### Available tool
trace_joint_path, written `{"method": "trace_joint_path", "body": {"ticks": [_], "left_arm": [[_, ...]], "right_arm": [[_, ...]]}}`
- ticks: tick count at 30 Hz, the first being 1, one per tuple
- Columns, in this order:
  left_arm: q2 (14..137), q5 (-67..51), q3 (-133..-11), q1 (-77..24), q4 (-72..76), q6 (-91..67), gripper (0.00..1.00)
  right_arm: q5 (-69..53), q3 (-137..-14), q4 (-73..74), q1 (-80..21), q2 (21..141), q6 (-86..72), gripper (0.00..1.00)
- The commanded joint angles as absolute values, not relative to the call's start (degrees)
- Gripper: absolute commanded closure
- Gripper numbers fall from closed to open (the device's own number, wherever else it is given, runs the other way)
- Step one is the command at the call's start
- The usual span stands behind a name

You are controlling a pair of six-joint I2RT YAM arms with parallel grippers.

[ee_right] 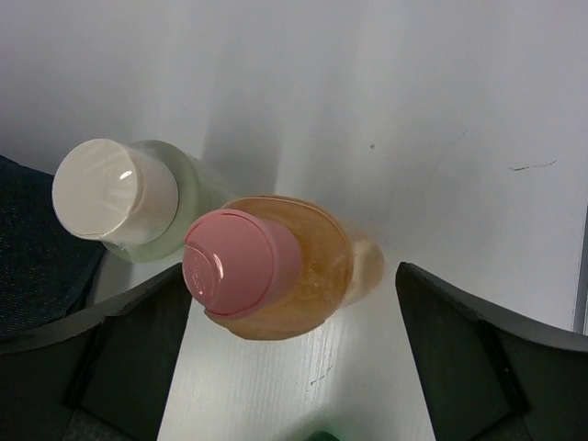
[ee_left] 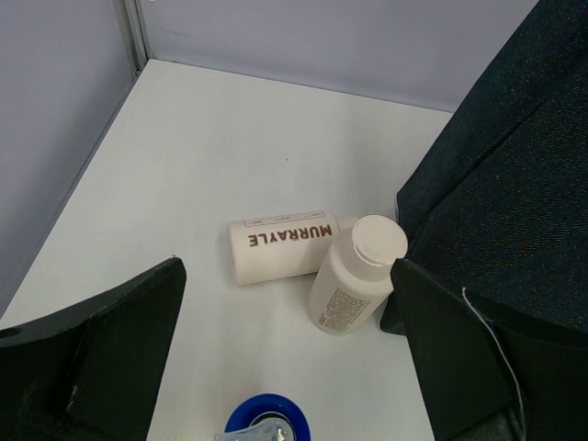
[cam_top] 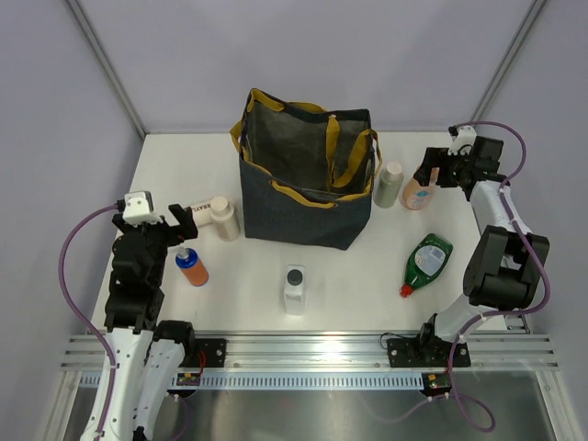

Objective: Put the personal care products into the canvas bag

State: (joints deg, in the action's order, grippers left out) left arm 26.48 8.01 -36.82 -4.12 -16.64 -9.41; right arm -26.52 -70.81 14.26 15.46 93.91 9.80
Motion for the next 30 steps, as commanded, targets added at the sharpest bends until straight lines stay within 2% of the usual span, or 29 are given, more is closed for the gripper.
{"method": "trace_joint_path", "body": {"ticks": [1, 13, 20, 26, 30], "left_arm": [[27.07, 9.23, -36.91, -4.31, -13.62, -8.44, 0.01], [27.33, 9.14, -36.83, -4.31, -13.71, -8.44, 0.01], [27.60, 9.05, -36.83, -4.31, -13.80, -8.35, 0.01], [27.69, 9.05, -36.74, -4.31, -13.80, -8.35, 0.01], [27.69, 8.96, -36.74, -4.31, -13.71, -8.35, 0.01]], "right_arm": [[-23.65, -71.71, 10.99, 13.54, 95.88, 13.71, 0.00], [-22.94, -73.13, 7.39, 12.39, 99.67, 17.22, 0.01], [-23.64, -73.74, 4.04, 12.13, 100.63, 14.94, 0.05], [-25.31, -72.95, 2.82, 12.04, 99.94, 14.77, 0.26], [-25.84, -71.28, 0.71, 12.04, 98.53, 14.50, 0.60]]}}
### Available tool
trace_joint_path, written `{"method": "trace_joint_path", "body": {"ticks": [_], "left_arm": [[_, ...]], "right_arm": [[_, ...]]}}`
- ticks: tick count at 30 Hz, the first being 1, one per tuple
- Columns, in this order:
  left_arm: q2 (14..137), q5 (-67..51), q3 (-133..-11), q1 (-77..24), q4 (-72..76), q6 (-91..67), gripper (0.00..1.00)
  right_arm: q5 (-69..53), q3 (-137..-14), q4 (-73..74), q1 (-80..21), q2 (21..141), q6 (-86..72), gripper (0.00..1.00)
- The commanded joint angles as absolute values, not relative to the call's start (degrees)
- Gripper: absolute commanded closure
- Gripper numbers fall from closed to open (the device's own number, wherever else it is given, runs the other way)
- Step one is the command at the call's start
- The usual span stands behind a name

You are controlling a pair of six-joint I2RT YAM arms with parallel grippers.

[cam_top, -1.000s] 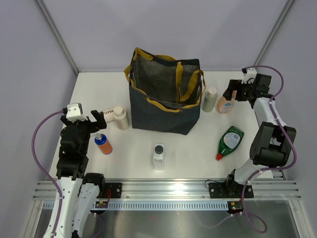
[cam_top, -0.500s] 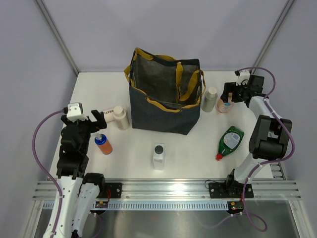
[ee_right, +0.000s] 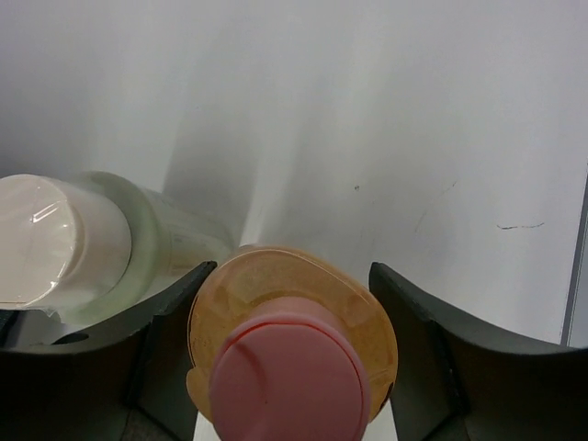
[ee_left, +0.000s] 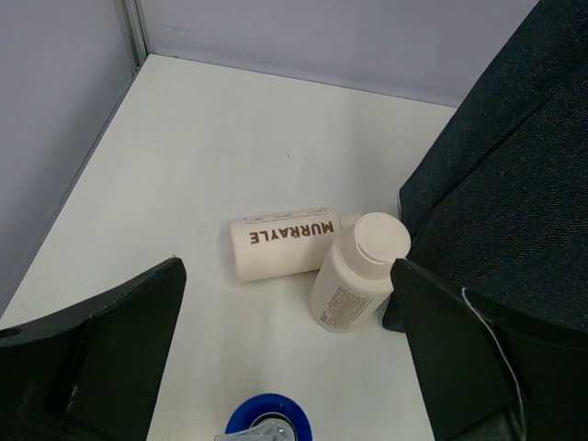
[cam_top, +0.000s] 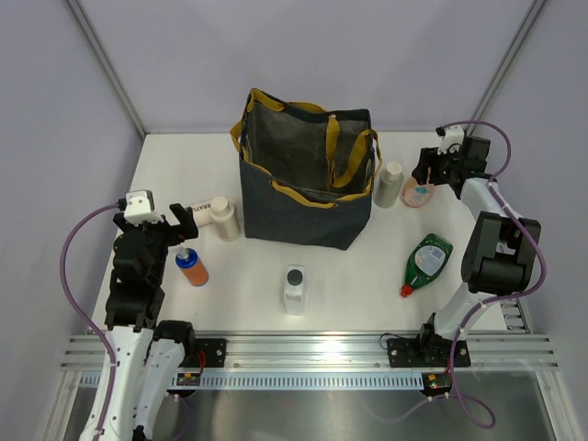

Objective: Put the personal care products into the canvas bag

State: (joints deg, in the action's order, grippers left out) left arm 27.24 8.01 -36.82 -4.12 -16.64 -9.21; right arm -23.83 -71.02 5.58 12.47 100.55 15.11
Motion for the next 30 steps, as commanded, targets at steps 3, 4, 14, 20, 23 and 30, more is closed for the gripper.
{"method": "trace_joint_path", "body": {"ticks": [3, 4, 14, 20, 23, 30], "left_arm": [[27.60, 8.97, -36.74, -4.31, -13.80, -8.35, 0.01], [27.68, 8.96, -36.74, -4.31, -13.71, -8.35, 0.01], [27.86, 8.61, -36.74, -4.31, -13.71, -8.35, 0.01], [27.86, 8.44, -36.74, -4.31, -13.54, -8.35, 0.01], [27.77, 8.53, -36.74, -4.31, -13.62, -8.35, 0.01], [27.69, 8.44, -36.65, -4.31, -13.71, -8.35, 0.01]], "right_arm": [[-25.75, -70.49, 0.70, 12.13, 96.60, 14.24, 0.83], [-25.84, -70.40, 0.62, 12.13, 95.29, 14.15, 0.91], [-26.98, -70.22, 1.75, 14.32, 86.76, 11.96, 1.00], [-27.60, -73.39, 5.36, 15.21, 82.36, 9.67, 1.00], [-28.04, -74.97, 6.68, 15.21, 81.04, 8.44, 1.00], [-30.75, -82.95, 10.36, 15.38, 78.84, 2.03, 1.00]]}}
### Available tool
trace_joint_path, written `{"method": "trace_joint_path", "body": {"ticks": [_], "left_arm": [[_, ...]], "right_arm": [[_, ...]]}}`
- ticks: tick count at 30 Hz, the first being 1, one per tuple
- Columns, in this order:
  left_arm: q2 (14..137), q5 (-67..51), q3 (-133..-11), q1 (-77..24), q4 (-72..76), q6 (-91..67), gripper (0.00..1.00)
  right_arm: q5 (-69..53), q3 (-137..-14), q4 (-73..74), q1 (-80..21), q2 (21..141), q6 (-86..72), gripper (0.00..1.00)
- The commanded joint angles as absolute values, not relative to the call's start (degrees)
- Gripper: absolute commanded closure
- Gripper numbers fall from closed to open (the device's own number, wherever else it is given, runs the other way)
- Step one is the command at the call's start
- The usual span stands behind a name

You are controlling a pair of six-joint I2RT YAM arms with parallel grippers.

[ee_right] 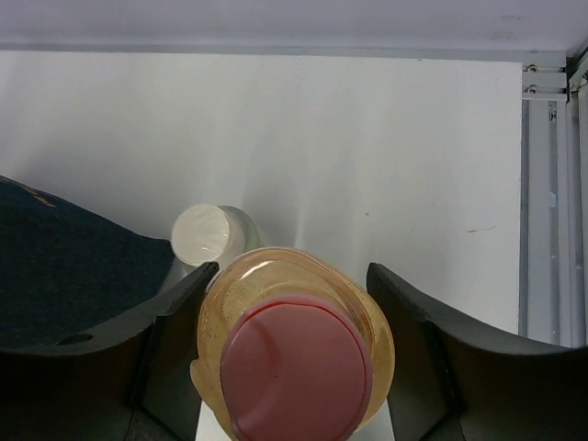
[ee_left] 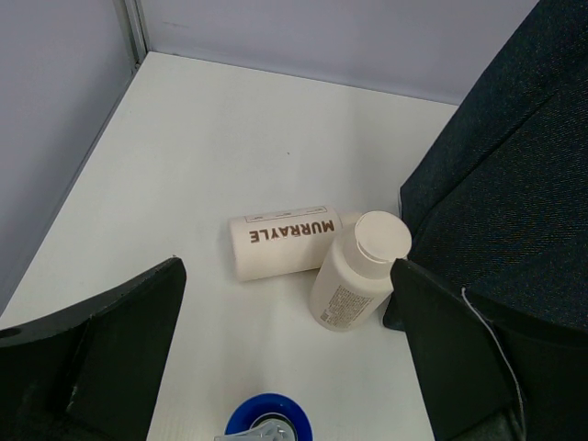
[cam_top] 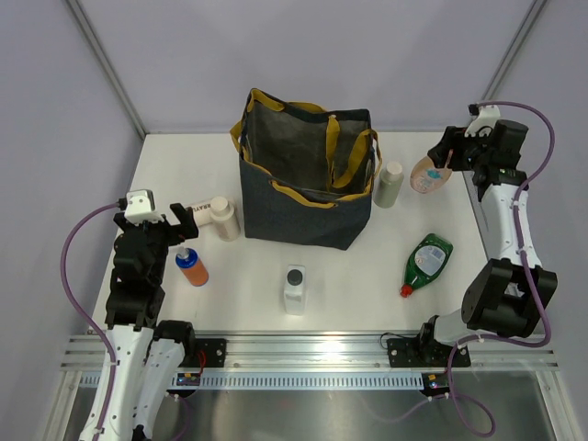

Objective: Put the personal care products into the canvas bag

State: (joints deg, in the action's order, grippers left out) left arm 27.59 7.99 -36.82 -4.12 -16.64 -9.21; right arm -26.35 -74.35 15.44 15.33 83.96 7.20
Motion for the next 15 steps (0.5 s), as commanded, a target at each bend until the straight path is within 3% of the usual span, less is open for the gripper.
{"method": "trace_joint_path", "body": {"ticks": [1, 15], "left_arm": [[27.77, 8.44, -36.65, -4.31, -13.62, -8.35, 0.01], [28.21, 8.09, -36.74, -4.31, -13.62, -8.35, 0.01]], "right_arm": [[-31.28, -84.71, 11.24, 15.38, 78.92, 0.98, 1.00], [-42.80, -125.94, 17.22, 11.09, 88.41, -21.53, 1.00]]}}
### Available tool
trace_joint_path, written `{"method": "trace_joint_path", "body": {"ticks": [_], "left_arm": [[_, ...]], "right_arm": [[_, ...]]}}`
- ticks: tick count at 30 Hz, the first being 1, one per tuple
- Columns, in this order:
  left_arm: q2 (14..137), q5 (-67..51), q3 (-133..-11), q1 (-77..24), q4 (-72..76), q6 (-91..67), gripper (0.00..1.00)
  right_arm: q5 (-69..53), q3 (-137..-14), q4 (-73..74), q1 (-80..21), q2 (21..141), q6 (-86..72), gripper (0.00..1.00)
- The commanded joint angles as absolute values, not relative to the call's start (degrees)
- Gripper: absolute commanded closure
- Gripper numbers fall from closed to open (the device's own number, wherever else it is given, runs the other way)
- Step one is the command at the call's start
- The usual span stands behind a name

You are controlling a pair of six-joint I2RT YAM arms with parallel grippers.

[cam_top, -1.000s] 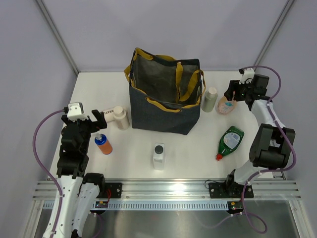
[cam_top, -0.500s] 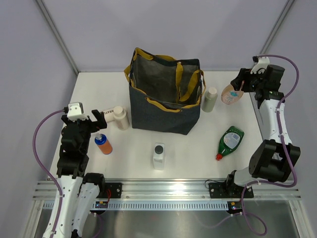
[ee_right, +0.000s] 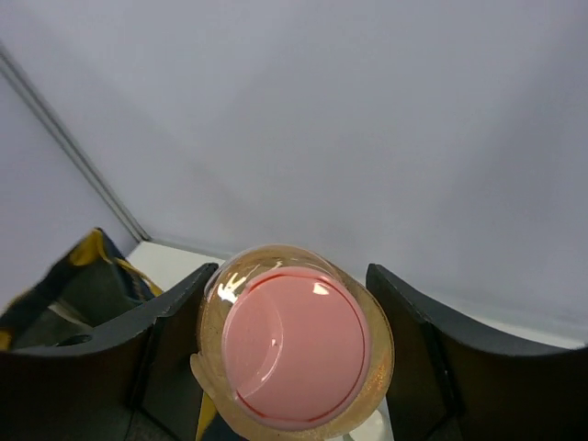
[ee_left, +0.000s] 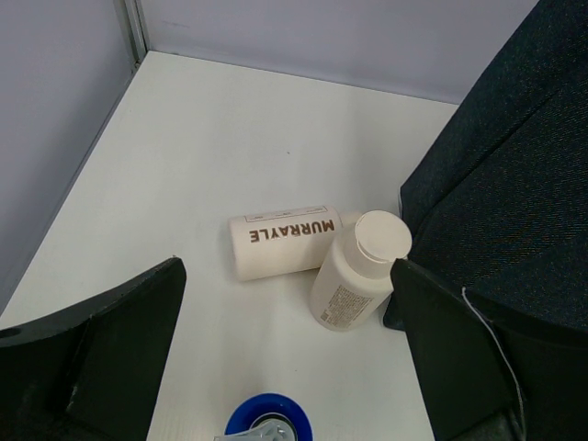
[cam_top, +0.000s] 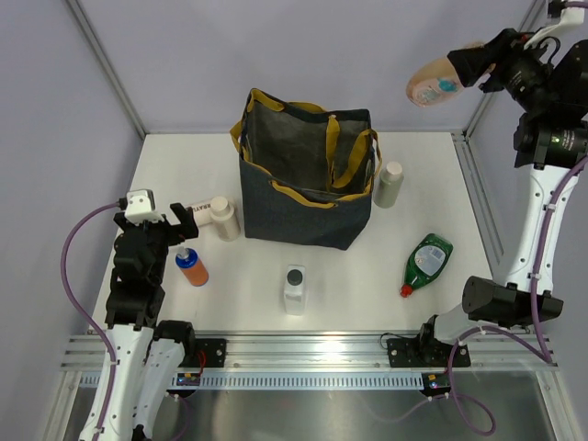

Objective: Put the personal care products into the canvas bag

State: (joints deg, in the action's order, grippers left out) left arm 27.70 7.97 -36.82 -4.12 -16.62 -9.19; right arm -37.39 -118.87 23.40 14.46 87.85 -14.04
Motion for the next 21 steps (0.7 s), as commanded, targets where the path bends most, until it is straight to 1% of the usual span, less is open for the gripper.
{"method": "trace_joint_path", "body": {"ticks": [1, 5, 10, 15, 16, 18, 21], "left_arm": [[28.21, 8.00, -36.74, -4.31, -13.62, -8.35, 0.01], [28.21, 7.91, -36.74, -4.31, -13.71, -8.35, 0.01], [28.30, 8.17, -36.65, -4.31, -13.71, -8.26, 0.01], [28.56, 8.35, -36.74, -4.31, -13.89, -8.09, 0.01], [28.56, 8.35, -36.83, -4.31, -13.97, -8.09, 0.01], [28.65, 8.26, -36.83, -4.31, -13.97, -8.09, 0.01], [28.74, 8.00, -36.83, -4.31, -14.06, -8.09, 0.01]], "right_arm": [[-42.80, -126.64, 17.23, 9.51, 88.50, -21.36, 1.00], [-42.28, -130.68, 18.28, -1.37, 90.96, -19.34, 1.00], [-38.33, -132.71, 21.18, -10.80, 95.27, -12.67, 1.00], [-31.49, -128.51, 24.69, -18.44, 98.17, -0.46, 1.00], [-30.33, -127.63, 25.05, -20.46, 98.70, 3.91, 1.00], [-27.18, -125.34, 25.92, -22.23, 100.27, 7.71, 1.00], [-23.30, -125.24, 29.00, -25.13, 103.35, 14.57, 1.00]]}}
